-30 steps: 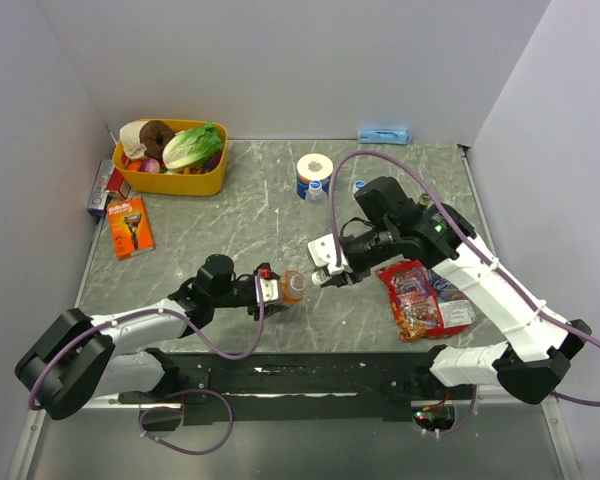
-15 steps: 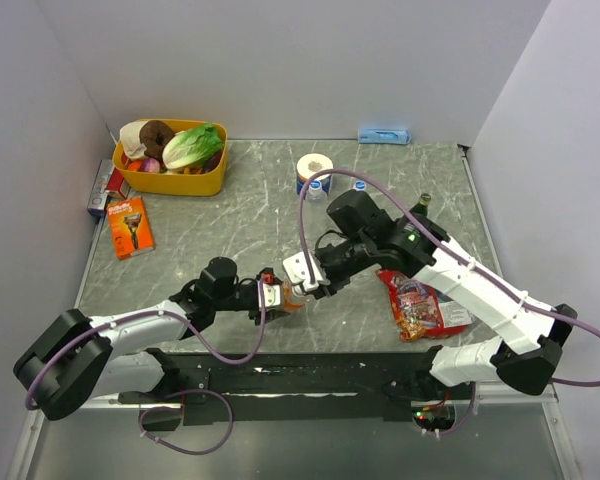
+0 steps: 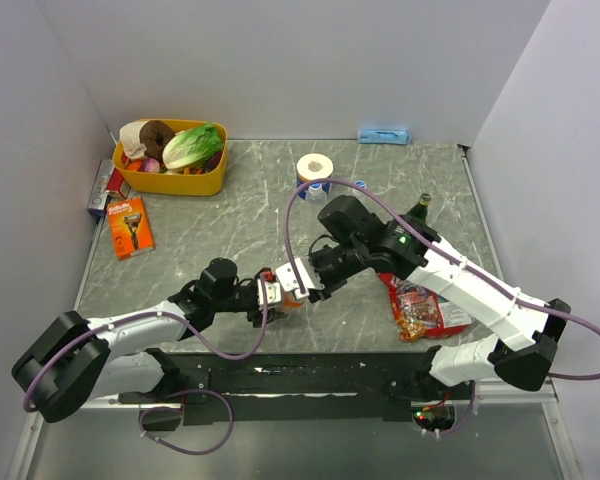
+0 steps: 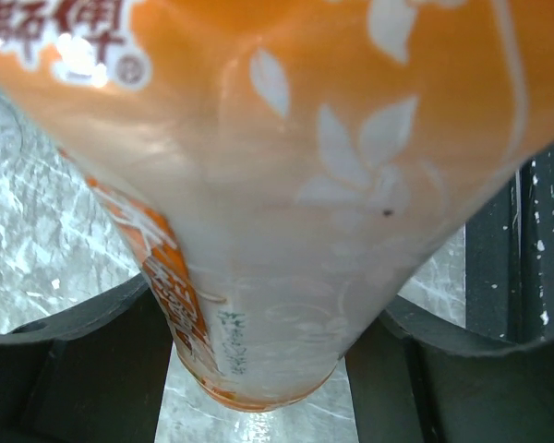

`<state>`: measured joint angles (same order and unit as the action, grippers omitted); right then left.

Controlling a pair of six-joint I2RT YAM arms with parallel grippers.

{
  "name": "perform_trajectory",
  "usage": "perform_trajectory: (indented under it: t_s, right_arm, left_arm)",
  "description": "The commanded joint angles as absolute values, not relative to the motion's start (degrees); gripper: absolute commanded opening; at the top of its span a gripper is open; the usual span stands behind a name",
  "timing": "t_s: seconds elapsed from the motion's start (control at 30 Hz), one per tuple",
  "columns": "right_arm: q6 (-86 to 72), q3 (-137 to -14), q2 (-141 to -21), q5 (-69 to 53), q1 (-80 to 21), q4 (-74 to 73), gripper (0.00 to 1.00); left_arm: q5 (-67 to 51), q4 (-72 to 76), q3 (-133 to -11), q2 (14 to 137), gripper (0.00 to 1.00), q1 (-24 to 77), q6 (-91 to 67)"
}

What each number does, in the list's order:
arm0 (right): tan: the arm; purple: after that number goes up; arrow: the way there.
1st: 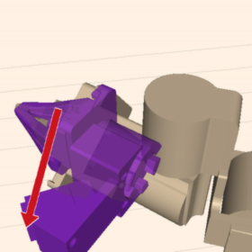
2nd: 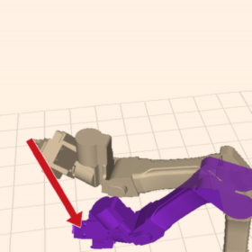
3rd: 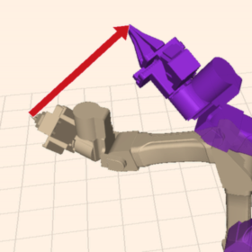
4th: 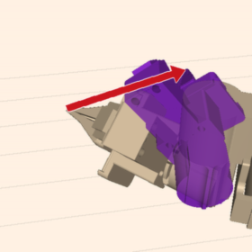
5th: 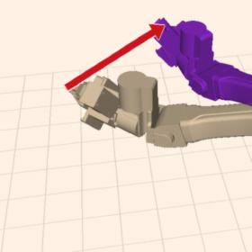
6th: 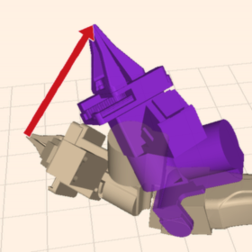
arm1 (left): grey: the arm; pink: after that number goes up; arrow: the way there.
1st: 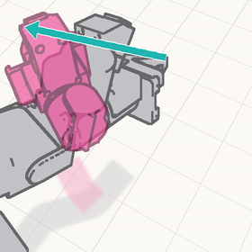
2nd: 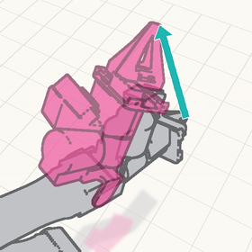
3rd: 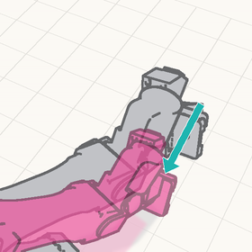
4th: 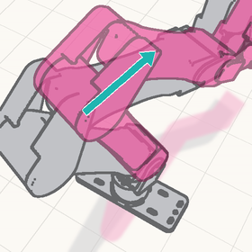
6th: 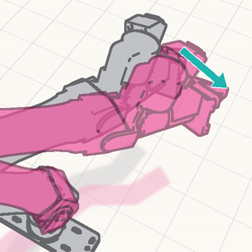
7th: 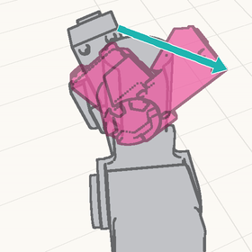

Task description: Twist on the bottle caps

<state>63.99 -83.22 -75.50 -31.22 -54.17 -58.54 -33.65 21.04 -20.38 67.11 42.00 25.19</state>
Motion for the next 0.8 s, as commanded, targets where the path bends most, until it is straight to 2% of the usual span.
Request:
perform_trajectory:
  t_s: [0.0,0.37,0.77]
  right_arm:
    - [63.1,-81.7,-76.6,-27.3,-54.7,-59.7,0.28]
    - [53.3,-81.1,-78.0,-29.5,-51.9,-57.5,0.27]
    - [42.5,-80.9,-77.9,-29.5,-49.4,-52.5,0.27]
  left_arm:
    - [-33.7,27.2,-20.8,64.4,0.01,42.4,20.8]
    - [-27.6,36.1,-17.4,62.8,0.01,42.4,17.4]
    - [-25.6,39.0,-17.0,62.7,0.01,42.3,13.6]
